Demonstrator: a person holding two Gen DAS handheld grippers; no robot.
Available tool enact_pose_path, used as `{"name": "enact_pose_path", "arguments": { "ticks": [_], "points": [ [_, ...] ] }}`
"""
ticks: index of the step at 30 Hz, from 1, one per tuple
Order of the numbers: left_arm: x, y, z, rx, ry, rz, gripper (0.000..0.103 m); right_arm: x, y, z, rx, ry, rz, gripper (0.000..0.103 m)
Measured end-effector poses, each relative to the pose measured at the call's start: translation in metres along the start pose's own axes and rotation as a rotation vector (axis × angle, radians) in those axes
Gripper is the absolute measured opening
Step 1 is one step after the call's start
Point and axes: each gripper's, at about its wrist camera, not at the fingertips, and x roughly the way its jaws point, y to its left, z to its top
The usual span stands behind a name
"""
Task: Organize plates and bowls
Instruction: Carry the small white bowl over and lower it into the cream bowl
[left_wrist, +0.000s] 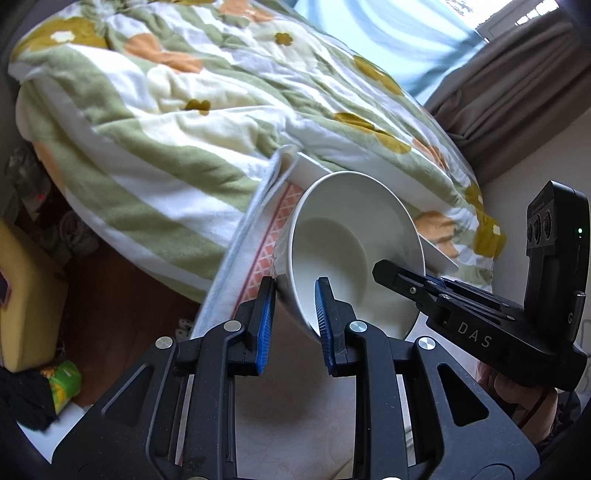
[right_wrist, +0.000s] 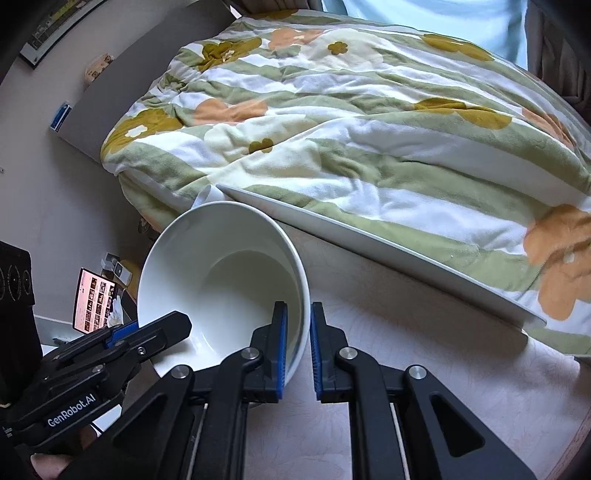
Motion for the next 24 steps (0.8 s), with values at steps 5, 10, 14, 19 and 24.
{"name": "enact_pose_path", "arguments": {
  "ticks": [5, 10, 14, 19, 24],
  "points": [
    [-0.025, -0.037, -0.008, 0.088, -0.018, -0.020, 0.020, -0.041, -0.011, -0.018, 0.065, -0.073, -0.005, 0.011],
    [-0.052, -0.082, -0.031, 0.171, -0.040, -0.042, 0.020, -0.088, -0.025, -0.047, 0.119, -0.143, -0.007, 0.011],
    [-0.071, -0.124, -0.062, 0.232, -0.052, -0.062, 0.020, -0.129, -0.043, -0.080, 0.151, -0.193, -0.009, 0.011],
    [-0.083, -0.181, -0.111, 0.293, -0.047, -0.099, 0.020, -0.179, -0.072, -0.130, 0.198, -0.235, -0.040, 0.011],
    [-0.078, -0.240, -0.165, 0.357, -0.010, -0.130, 0.020, -0.222, -0.108, -0.184, 0.240, -0.254, -0.091, 0.011]
  ]
}}
